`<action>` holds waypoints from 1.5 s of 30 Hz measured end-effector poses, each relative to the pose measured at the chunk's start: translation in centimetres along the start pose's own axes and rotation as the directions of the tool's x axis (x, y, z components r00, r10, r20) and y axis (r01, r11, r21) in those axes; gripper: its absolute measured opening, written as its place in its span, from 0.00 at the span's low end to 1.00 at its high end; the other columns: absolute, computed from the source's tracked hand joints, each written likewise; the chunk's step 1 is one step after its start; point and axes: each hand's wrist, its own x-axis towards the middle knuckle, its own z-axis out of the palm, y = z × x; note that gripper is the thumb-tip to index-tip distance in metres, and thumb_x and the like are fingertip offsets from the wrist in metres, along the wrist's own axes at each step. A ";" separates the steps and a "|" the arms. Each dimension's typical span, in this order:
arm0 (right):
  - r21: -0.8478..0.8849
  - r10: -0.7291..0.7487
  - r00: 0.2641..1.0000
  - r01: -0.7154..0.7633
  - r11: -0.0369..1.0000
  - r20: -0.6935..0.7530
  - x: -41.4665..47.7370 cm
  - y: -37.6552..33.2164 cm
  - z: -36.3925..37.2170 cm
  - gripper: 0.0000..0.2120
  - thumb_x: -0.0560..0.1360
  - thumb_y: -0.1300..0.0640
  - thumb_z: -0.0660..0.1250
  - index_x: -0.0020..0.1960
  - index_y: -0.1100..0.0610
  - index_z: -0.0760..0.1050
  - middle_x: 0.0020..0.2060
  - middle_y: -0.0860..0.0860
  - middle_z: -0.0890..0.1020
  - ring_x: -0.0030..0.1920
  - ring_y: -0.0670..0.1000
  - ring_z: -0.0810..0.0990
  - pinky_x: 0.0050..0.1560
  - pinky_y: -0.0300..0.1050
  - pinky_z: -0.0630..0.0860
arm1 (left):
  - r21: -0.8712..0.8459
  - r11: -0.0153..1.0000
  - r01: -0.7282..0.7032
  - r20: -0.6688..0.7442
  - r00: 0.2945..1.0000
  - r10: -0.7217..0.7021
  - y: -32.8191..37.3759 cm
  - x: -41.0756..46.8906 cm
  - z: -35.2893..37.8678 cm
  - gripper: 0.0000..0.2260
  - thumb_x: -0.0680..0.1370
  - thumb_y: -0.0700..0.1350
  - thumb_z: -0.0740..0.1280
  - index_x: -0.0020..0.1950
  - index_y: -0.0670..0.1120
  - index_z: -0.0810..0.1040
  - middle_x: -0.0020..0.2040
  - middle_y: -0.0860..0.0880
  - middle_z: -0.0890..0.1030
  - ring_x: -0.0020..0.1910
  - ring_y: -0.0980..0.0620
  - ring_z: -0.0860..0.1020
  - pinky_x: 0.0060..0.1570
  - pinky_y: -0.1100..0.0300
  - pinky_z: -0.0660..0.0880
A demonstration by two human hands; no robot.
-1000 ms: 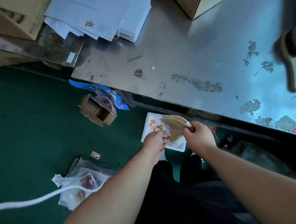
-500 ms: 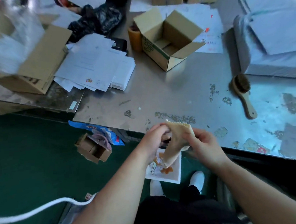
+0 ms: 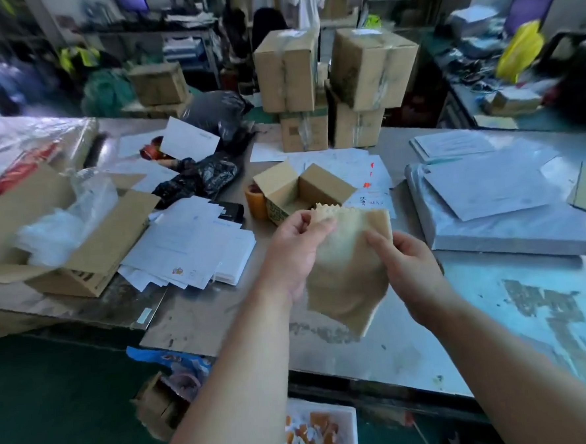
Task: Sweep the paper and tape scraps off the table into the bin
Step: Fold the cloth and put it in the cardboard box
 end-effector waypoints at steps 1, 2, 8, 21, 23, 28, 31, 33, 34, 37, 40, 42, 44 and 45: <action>0.050 -0.016 0.999 0.015 0.999 0.032 0.5 -0.7 -0.5 0.14 0.79 0.49 0.70 0.51 0.60 0.84 0.46 0.57 0.87 0.45 0.52 0.84 0.50 0.52 0.78 | 0.005 0.999 -0.035 0.000 0.999 0.035 1.1 0.4 0.8 0.05 0.78 0.44 0.75 0.50 0.45 0.81 0.46 0.41 0.80 0.45 0.45 0.79 0.48 0.50 0.78; 0.099 -0.034 0.996 0.026 0.995 0.082 1.0 -1.5 -1.1 0.14 0.77 0.48 0.71 0.53 0.58 0.84 0.49 0.58 0.87 0.49 0.55 0.85 0.55 0.55 0.78 | 0.011 0.998 -0.061 0.006 0.998 0.061 2.3 0.8 1.5 0.06 0.76 0.47 0.76 0.48 0.47 0.81 0.46 0.41 0.79 0.46 0.44 0.78 0.51 0.46 0.78; 0.145 -0.188 0.939 0.152 0.978 0.289 3.8 -6.1 -4.6 0.18 0.74 0.60 0.73 0.63 0.60 0.80 0.57 0.58 0.86 0.59 0.58 0.84 0.62 0.54 0.78 | 0.015 0.976 -0.216 0.028 0.976 0.216 8.7 3.5 5.2 0.05 0.76 0.46 0.76 0.45 0.49 0.81 0.44 0.45 0.78 0.46 0.47 0.77 0.52 0.48 0.75; -0.035 -0.182 0.979 0.186 0.982 0.087 9.5 -10.5 -10.6 0.07 0.77 0.52 0.74 0.54 0.50 0.82 0.47 0.50 0.87 0.50 0.53 0.86 0.50 0.52 0.83 | -0.141 0.987 0.077 0.002 0.997 -0.077 10.3 6.6 9.9 0.09 0.84 0.39 0.60 0.51 0.40 0.80 0.35 0.45 0.83 0.29 0.49 0.82 0.28 0.61 0.77; -0.211 -0.258 0.963 0.237 0.948 -0.080 9.9 -9.7 -10.9 0.09 0.75 0.51 0.74 0.54 0.46 0.79 0.47 0.46 0.85 0.49 0.47 0.84 0.49 0.45 0.80 | -0.126 0.991 0.043 -0.086 0.995 -0.054 9.5 7.2 11.2 0.06 0.83 0.36 0.64 0.53 0.38 0.81 0.39 0.42 0.85 0.33 0.46 0.84 0.32 0.57 0.80; -0.346 -0.333 0.926 0.376 0.860 0.177 9.7 -10.3 -11.2 0.15 0.74 0.42 0.73 0.58 0.44 0.79 0.49 0.38 0.84 0.49 0.37 0.83 0.50 0.39 0.80 | 0.057 0.998 -0.025 -0.169 0.985 0.034 8.4 9.0 16.6 0.04 0.79 0.39 0.72 0.51 0.44 0.87 0.41 0.43 0.86 0.36 0.45 0.83 0.37 0.55 0.80; -0.435 -0.392 0.911 0.408 0.803 0.132 10.8 -10.4 -12.3 0.10 0.73 0.42 0.74 0.53 0.40 0.80 0.47 0.32 0.84 0.48 0.33 0.82 0.49 0.35 0.80 | 0.113 0.993 -0.042 -0.166 0.984 0.061 8.7 9.6 19.1 0.11 0.79 0.39 0.68 0.42 0.47 0.89 0.41 0.44 0.86 0.43 0.44 0.82 0.40 0.53 0.79; -0.456 -0.420 0.906 0.396 0.797 0.054 11.7 -10.5 -13.3 0.07 0.73 0.43 0.74 0.51 0.41 0.81 0.44 0.31 0.84 0.45 0.32 0.82 0.45 0.33 0.78 | 0.120 0.992 -0.046 -0.107 0.993 0.059 9.0 9.7 20.4 0.19 0.78 0.35 0.61 0.39 0.48 0.89 0.43 0.44 0.85 0.44 0.46 0.82 0.41 0.55 0.80; -0.464 -0.427 0.904 0.387 0.796 0.023 12.2 -10.5 -13.9 0.08 0.74 0.43 0.73 0.51 0.42 0.82 0.42 0.31 0.84 0.43 0.32 0.82 0.43 0.31 0.77 | 0.131 0.990 -0.047 -0.088 0.994 0.059 9.2 9.6 21.1 0.21 0.78 0.33 0.60 0.39 0.49 0.89 0.44 0.44 0.86 0.45 0.47 0.83 0.42 0.55 0.82; -0.465 -0.436 0.899 0.367 0.806 -0.047 13.0 -10.7 -15.2 0.04 0.76 0.45 0.72 0.47 0.44 0.84 0.37 0.31 0.84 0.40 0.31 0.81 0.38 0.26 0.72 | 0.165 0.984 -0.066 -0.081 0.994 0.080 9.1 9.8 22.6 0.17 0.81 0.32 0.64 0.45 0.48 0.88 0.47 0.45 0.89 0.47 0.48 0.87 0.49 0.54 0.85; -0.459 -0.438 0.897 0.364 0.811 -0.062 13.7 -10.6 -16.4 0.04 0.76 0.49 0.72 0.42 0.44 0.83 0.34 0.32 0.83 0.39 0.34 0.81 0.36 0.29 0.72 | 0.176 0.982 -0.075 -0.072 0.993 0.089 8.3 10.3 23.5 0.06 0.79 0.36 0.72 0.53 0.43 0.87 0.47 0.45 0.89 0.44 0.51 0.87 0.48 0.57 0.85; -0.447 -0.424 0.905 0.362 0.818 -0.042 13.9 -10.5 -16.9 0.05 0.76 0.49 0.72 0.41 0.44 0.83 0.34 0.35 0.84 0.38 0.37 0.82 0.37 0.34 0.74 | 0.171 0.983 -0.071 -0.093 0.992 0.088 7.7 10.4 23.6 0.06 0.77 0.37 0.76 0.53 0.41 0.87 0.47 0.44 0.89 0.46 0.50 0.87 0.48 0.57 0.85; -0.428 -0.407 0.913 0.370 0.825 0.005 13.8 -10.3 -17.1 0.05 0.76 0.49 0.72 0.42 0.46 0.83 0.36 0.38 0.85 0.38 0.39 0.83 0.39 0.38 0.77 | 0.173 0.983 -0.061 -0.120 0.989 0.082 7.1 10.5 23.4 0.06 0.76 0.38 0.77 0.52 0.40 0.86 0.47 0.43 0.88 0.48 0.48 0.87 0.48 0.57 0.85; -0.404 -0.393 0.919 0.375 0.834 0.041 13.6 -10.0 -17.1 0.04 0.76 0.49 0.72 0.43 0.46 0.83 0.37 0.39 0.86 0.39 0.39 0.84 0.40 0.37 0.77 | 0.180 0.982 -0.048 -0.135 0.988 0.073 6.8 10.3 23.2 0.06 0.75 0.38 0.78 0.50 0.40 0.86 0.47 0.43 0.88 0.48 0.47 0.87 0.48 0.58 0.84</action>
